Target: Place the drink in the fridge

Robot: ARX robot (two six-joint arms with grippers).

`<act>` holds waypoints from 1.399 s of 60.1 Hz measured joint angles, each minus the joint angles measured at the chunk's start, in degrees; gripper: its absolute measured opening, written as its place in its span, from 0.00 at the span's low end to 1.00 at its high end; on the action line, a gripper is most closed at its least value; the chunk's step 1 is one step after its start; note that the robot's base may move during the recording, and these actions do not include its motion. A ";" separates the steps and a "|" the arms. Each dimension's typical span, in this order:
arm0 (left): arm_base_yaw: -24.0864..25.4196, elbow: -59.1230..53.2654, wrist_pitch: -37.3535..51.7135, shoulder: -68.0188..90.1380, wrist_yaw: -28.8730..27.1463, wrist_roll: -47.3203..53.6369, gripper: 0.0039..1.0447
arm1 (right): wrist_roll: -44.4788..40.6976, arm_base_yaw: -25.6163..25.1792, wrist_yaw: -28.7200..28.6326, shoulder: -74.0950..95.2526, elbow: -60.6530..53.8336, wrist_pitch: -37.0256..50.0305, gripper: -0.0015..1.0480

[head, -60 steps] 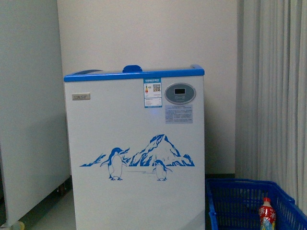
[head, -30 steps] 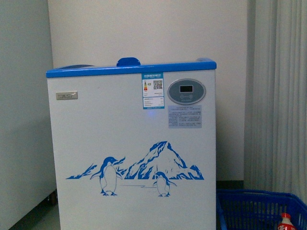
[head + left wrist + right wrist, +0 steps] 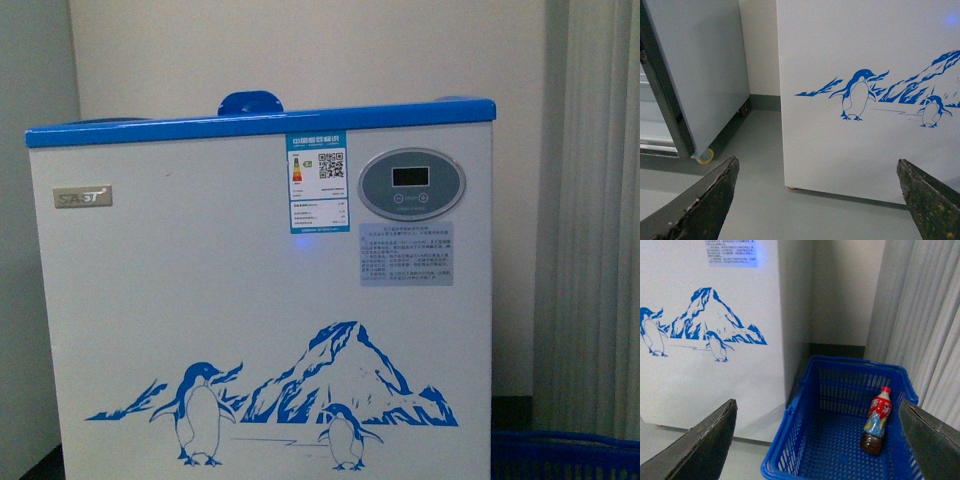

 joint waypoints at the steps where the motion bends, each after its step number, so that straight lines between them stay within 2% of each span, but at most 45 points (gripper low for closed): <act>1: 0.00 0.00 0.00 0.00 0.00 0.02 0.92 | 0.00 0.00 0.00 0.00 0.00 0.00 0.93; 53: 0.00 0.00 0.00 0.02 0.00 0.00 0.92 | 0.20 0.04 0.37 0.13 0.04 -0.11 0.93; 57: 0.00 0.00 0.00 0.02 -0.07 0.02 0.92 | 4.98 0.66 12.57 10.03 5.31 -11.26 0.93; 60: 0.00 0.00 0.00 0.02 0.04 0.02 0.92 | 6.58 -2.93 16.66 20.63 7.65 -9.88 0.93; 62: 0.00 0.00 0.00 0.02 -0.02 0.00 0.92 | 7.21 -4.72 16.76 25.05 8.33 -8.02 0.93; 65: 0.00 0.00 0.00 0.00 -0.02 0.02 0.92 | 8.92 -10.64 17.33 40.63 11.08 0.13 0.93; 69: 0.00 0.00 0.00 0.02 -0.02 0.00 0.92 | 10.05 -13.88 18.47 53.79 14.10 6.78 0.93; 77: 0.00 0.00 0.00 0.00 0.00 0.02 0.92 | 13.00 -15.28 21.49 84.17 21.75 19.56 0.93; 84: 0.00 0.00 0.00 0.00 -0.02 0.02 0.92 | 14.16 -14.25 23.52 100.24 27.30 24.39 0.93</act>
